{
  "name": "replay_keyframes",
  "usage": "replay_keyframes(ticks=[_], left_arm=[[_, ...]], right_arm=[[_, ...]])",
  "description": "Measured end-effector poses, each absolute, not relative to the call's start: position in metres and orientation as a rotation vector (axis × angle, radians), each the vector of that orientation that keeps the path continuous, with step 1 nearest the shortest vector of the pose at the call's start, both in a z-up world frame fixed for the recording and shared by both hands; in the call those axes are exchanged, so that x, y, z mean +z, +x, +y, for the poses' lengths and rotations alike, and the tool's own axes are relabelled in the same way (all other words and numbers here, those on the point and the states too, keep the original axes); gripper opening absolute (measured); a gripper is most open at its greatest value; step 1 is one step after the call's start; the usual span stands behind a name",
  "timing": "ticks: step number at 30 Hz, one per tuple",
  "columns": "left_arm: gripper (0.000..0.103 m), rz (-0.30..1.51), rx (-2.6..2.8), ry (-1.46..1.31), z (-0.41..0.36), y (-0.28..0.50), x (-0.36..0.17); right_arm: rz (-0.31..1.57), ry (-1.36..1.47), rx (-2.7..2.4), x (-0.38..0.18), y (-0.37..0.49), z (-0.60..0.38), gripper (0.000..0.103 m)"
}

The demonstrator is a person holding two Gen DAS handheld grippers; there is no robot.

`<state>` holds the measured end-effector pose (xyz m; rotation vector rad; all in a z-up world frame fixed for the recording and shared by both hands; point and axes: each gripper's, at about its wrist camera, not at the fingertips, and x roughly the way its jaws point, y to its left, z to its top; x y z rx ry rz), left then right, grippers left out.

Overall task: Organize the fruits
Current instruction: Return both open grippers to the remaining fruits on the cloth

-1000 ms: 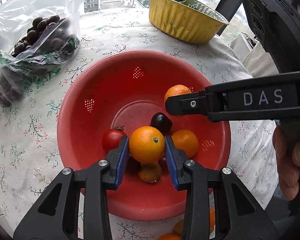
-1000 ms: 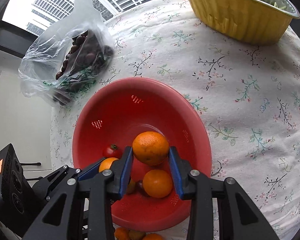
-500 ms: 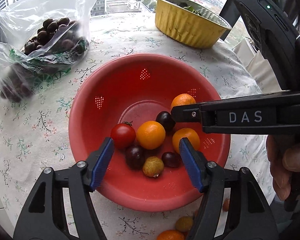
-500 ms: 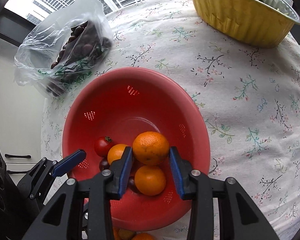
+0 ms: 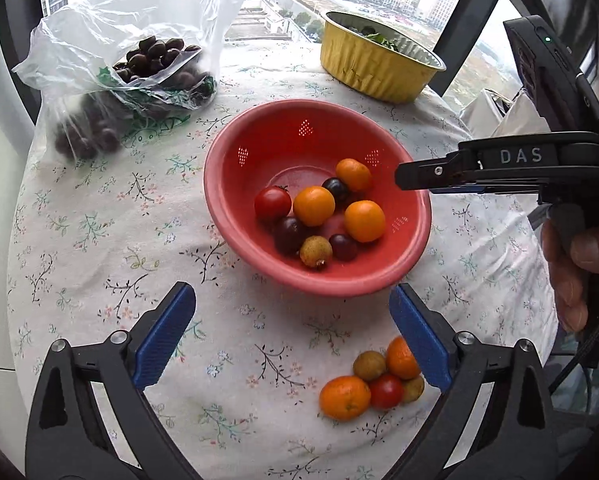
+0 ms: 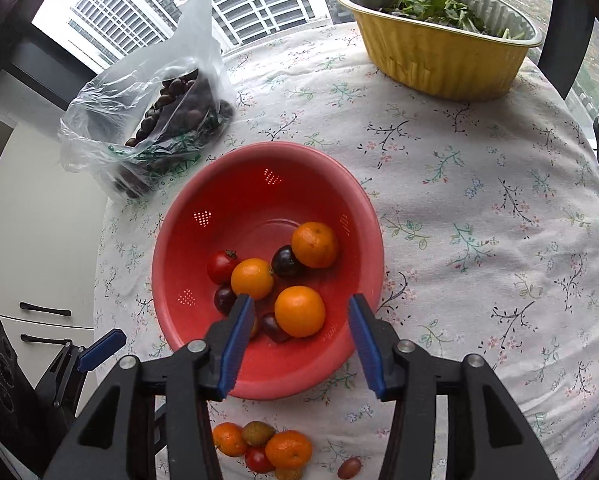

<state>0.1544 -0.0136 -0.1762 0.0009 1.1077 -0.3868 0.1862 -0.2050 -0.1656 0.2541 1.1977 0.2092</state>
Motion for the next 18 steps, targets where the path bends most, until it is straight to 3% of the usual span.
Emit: replay_keyframes(ticks=[3, 11, 18], left_arm=[[0.103, 1.133, -0.386, -0.001, -0.002, 0.126, -0.186], [0.103, 1.206, -0.431, 0.068, 0.007, 0.067, -0.221], [0.103, 1.199, -0.491, 0.179, -0.005, 0.06, -0.23]], right_arm=[[1.18, 0.254, 0.189, -0.165, 0.15, -0.214, 0.06], [1.246, 0.156, 0.16, -0.206, 0.056, -0.214, 0.06], [1.274, 0.19, 0.112, -0.226, 0.022, -0.227, 0.06]])
